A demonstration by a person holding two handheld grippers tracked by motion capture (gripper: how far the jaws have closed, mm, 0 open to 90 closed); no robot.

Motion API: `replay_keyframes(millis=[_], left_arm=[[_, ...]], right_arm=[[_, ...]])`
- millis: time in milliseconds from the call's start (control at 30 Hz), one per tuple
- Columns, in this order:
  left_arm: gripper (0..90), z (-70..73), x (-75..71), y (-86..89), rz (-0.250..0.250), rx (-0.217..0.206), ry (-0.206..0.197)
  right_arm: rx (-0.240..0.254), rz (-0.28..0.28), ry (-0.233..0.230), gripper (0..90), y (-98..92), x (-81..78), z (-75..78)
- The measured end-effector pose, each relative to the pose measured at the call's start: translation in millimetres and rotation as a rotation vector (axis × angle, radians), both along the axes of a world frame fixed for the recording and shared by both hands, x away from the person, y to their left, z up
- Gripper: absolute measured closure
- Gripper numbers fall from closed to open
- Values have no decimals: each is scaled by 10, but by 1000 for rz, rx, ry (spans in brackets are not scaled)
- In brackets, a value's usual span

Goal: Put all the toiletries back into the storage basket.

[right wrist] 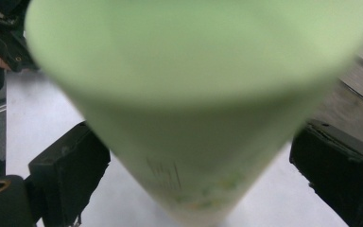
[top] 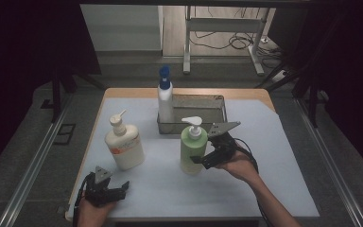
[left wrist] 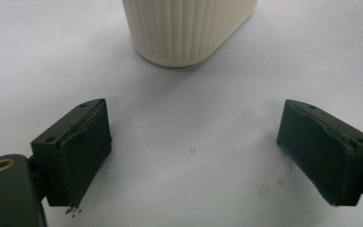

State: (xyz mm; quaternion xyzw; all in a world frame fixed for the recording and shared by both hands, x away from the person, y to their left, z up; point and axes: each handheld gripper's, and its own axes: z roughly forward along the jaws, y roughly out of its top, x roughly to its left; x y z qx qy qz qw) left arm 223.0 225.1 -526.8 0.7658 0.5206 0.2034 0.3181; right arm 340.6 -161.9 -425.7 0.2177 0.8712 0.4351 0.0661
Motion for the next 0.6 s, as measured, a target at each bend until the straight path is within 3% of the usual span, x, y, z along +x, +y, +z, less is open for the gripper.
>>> replay_keyframes(millis=[267, 467, 600], left_arm=[[103, 0, 1, 2, -3, 1, 0], [103, 0, 1, 2, -2, 1, 0], [103, 0, 1, 2, -2, 1, 0]], right_arm=[[-1, 5, -24, 95, 157, 15, -14], [-7, -10, -59, 117, 164, -17, -18], [-11, -27, -58, 120, 170, -26, -14]])
